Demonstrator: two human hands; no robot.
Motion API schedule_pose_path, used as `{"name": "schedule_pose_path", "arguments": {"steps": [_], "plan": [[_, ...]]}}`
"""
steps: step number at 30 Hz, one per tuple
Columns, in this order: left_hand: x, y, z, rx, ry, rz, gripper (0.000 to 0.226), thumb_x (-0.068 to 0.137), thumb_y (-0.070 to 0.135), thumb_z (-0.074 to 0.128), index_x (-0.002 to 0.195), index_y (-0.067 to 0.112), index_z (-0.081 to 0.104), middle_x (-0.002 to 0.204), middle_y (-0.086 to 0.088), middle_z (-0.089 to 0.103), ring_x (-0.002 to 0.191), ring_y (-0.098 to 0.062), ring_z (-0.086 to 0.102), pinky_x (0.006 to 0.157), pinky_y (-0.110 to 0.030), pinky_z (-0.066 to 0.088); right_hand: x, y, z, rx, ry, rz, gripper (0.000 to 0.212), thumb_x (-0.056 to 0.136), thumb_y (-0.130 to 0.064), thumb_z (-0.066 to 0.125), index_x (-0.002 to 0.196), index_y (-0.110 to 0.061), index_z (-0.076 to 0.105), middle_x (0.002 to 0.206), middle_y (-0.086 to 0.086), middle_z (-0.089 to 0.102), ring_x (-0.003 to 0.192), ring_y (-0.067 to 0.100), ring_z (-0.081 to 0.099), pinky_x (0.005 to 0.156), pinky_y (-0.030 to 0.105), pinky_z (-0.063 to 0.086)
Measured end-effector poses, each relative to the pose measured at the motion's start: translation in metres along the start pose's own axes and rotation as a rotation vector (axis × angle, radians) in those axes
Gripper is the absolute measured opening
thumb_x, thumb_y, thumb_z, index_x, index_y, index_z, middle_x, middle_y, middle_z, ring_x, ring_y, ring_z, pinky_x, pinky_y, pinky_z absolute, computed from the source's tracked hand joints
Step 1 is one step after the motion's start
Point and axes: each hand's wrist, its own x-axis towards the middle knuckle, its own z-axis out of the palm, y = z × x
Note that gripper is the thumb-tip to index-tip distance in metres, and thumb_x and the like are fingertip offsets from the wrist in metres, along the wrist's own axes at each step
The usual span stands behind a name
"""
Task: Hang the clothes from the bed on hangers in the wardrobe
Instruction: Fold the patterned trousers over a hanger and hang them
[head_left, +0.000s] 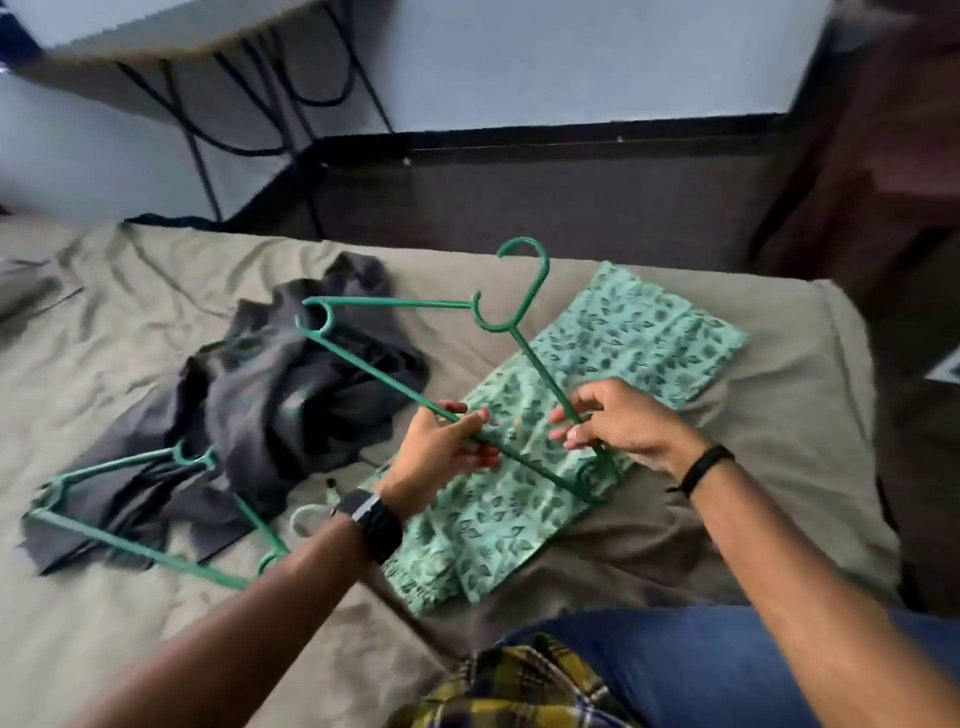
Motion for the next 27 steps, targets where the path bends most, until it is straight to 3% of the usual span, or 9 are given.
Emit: {"name": "schedule_pose_path", "arguments": {"steps": [3,6,9,12,15,18,22,25,27], "plan": [[0.038,0.0,0.049,0.112,-0.119,-0.026,0.024,0.09,0.001,0.061,0.09,0.01,0.039,0.068,-0.014,0.058,0.044,-0.02,0.062,0.047,-0.03,0.056,-0.002,0.016,-0.04,0.041,0.159,0.018,0.043,0.083,0.026,0.037,0.11,-0.002,0.057,0.11,0.01,0.061,0.08,0.01,0.062,0.05,0.014,0.046],[0.074,-0.001,0.105,0.22,-0.229,-0.032,0.018,0.091,0.006,0.061,0.09,0.005,0.043,0.064,-0.015,0.057,0.044,-0.019,0.062,0.051,-0.032,0.058,-0.003,0.029,-0.079,0.13,0.327,-0.01,0.048,0.084,0.023,0.032,0.116,-0.006,0.054,0.12,0.01,0.06,0.091,0.005,0.059,0.053,0.011,0.044],[0.105,0.001,0.153,0.372,-0.379,-0.04,0.021,0.094,0.015,0.06,0.089,-0.003,0.051,0.067,-0.017,0.057,0.051,-0.022,0.064,0.058,-0.034,0.059,-0.005,0.041,-0.114,0.146,0.535,0.005,0.031,0.094,0.001,0.042,0.115,-0.012,0.06,0.101,0.0,0.068,0.066,-0.007,0.056,0.049,0.01,0.037],[0.13,0.005,0.196,0.439,-0.51,-0.021,0.023,0.094,0.019,0.059,0.084,-0.002,0.054,0.07,-0.016,0.057,0.054,-0.021,0.065,0.06,-0.033,0.059,-0.006,0.05,-0.148,0.081,0.759,-0.008,0.026,0.099,-0.014,0.045,0.117,-0.013,0.064,0.076,-0.003,0.066,0.047,-0.004,0.047,0.05,0.014,0.033],[0.146,0.011,0.228,0.631,-0.546,0.052,0.027,0.094,0.027,0.06,0.08,0.004,0.058,0.067,-0.011,0.06,0.054,-0.02,0.065,0.056,-0.032,0.059,-0.007,0.057,-0.172,-0.09,0.956,-0.096,0.027,0.1,-0.015,0.046,0.117,-0.003,0.064,0.071,-0.005,0.06,0.065,0.0,0.055,0.065,0.014,0.04],[0.158,0.015,0.247,0.869,-0.458,0.309,0.026,0.096,0.029,0.058,0.08,0.007,0.055,0.065,-0.008,0.062,0.049,-0.017,0.061,0.054,-0.035,0.058,-0.011,0.064,-0.188,-0.239,1.107,-0.149,0.029,0.098,-0.013,0.049,0.122,-0.005,0.064,0.095,0.01,0.071,0.093,0.021,0.062,0.09,0.024,0.043],[0.167,0.017,0.259,1.143,-0.388,0.52,0.021,0.096,0.027,0.055,0.111,0.012,0.056,0.087,-0.009,0.067,0.061,-0.025,0.064,0.057,-0.036,0.057,-0.015,0.072,-0.194,-0.438,1.158,-0.242,0.032,0.096,-0.003,0.05,0.126,-0.003,0.061,0.12,0.014,0.066,0.109,0.027,0.06,0.093,0.015,0.036],[0.169,0.015,0.263,1.303,-0.399,0.513,0.023,0.098,0.029,0.052,0.103,0.01,0.063,0.085,-0.01,0.068,0.068,-0.026,0.064,0.064,-0.037,0.058,-0.015,0.072,-0.187,-0.624,1.038,-0.288,0.043,0.089,0.007,0.049,0.128,-0.005,0.06,0.111,0.013,0.066,0.101,0.029,0.062,0.089,0.026,0.043],[0.168,0.011,0.261,1.223,-0.39,0.512,0.021,0.098,0.028,0.052,0.097,0.01,0.063,0.075,-0.007,0.065,0.059,-0.019,0.06,0.056,-0.031,0.054,-0.016,0.07,-0.18,-0.696,0.954,-0.306,0.049,0.086,0.01,0.048,0.13,-0.007,0.059,0.103,0.011,0.065,0.095,0.029,0.062,0.082,0.035,0.048]]}}
